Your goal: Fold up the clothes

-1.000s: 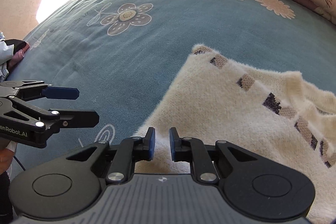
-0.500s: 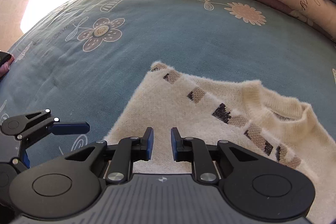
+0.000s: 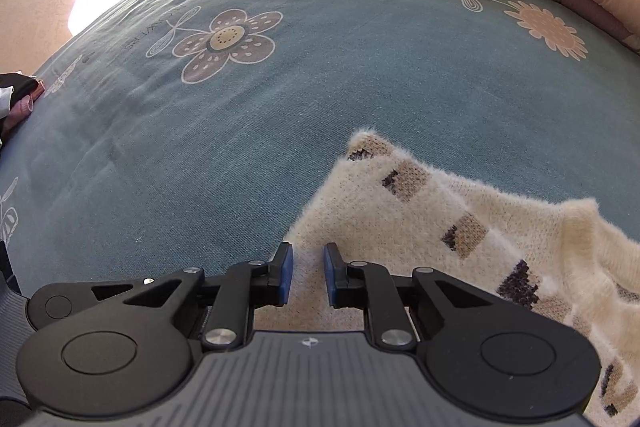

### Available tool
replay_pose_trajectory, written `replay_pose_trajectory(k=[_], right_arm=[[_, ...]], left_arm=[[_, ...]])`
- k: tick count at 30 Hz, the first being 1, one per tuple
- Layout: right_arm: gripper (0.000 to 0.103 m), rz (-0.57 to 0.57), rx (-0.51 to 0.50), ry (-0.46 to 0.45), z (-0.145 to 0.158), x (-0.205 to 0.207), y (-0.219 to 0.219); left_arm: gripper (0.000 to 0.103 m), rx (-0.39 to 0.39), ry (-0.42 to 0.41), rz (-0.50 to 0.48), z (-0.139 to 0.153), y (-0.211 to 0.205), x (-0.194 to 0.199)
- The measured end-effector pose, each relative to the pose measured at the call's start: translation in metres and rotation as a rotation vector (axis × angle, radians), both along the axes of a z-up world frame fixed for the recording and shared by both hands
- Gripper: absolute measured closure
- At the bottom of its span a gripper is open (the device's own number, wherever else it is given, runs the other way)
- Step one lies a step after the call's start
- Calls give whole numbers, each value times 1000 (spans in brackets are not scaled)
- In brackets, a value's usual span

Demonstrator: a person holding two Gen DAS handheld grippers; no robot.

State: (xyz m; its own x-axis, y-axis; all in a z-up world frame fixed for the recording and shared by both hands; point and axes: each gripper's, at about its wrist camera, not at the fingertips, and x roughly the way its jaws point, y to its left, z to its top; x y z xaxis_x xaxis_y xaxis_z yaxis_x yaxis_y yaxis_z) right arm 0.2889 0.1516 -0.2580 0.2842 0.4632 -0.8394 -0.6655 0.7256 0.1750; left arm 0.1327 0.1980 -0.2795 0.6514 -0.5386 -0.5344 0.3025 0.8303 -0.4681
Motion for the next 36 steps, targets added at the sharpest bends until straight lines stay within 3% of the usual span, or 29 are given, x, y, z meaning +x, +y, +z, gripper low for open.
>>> replay_pose_trajectory(k=[4, 8, 11, 18, 24, 30, 36], right_arm=[[85, -16, 27, -10, -9, -3, -5], [85, -24, 41, 6, 5, 2, -8], [85, -55, 40, -54, 15, 9, -8], [84, -85, -13, -48, -13, 32, 4], [84, -96, 39, -82, 7, 35, 0], [83, -120, 2, -86, -11, 47, 8], [80, -127, 47, -73, 14, 32, -22]], left_arm=[[12, 24, -50, 16, 8, -7, -7], [12, 62, -29, -7, 0, -15, -6], [12, 75, -21, -12, 2, -16, -7], [12, 91, -7, -11, 2, -16, -6], [12, 109, -7, -17, 3, -19, -9], [12, 117, -13, -17, 2, -21, -7], [11, 112, 4, 1, 10, -19, -8]])
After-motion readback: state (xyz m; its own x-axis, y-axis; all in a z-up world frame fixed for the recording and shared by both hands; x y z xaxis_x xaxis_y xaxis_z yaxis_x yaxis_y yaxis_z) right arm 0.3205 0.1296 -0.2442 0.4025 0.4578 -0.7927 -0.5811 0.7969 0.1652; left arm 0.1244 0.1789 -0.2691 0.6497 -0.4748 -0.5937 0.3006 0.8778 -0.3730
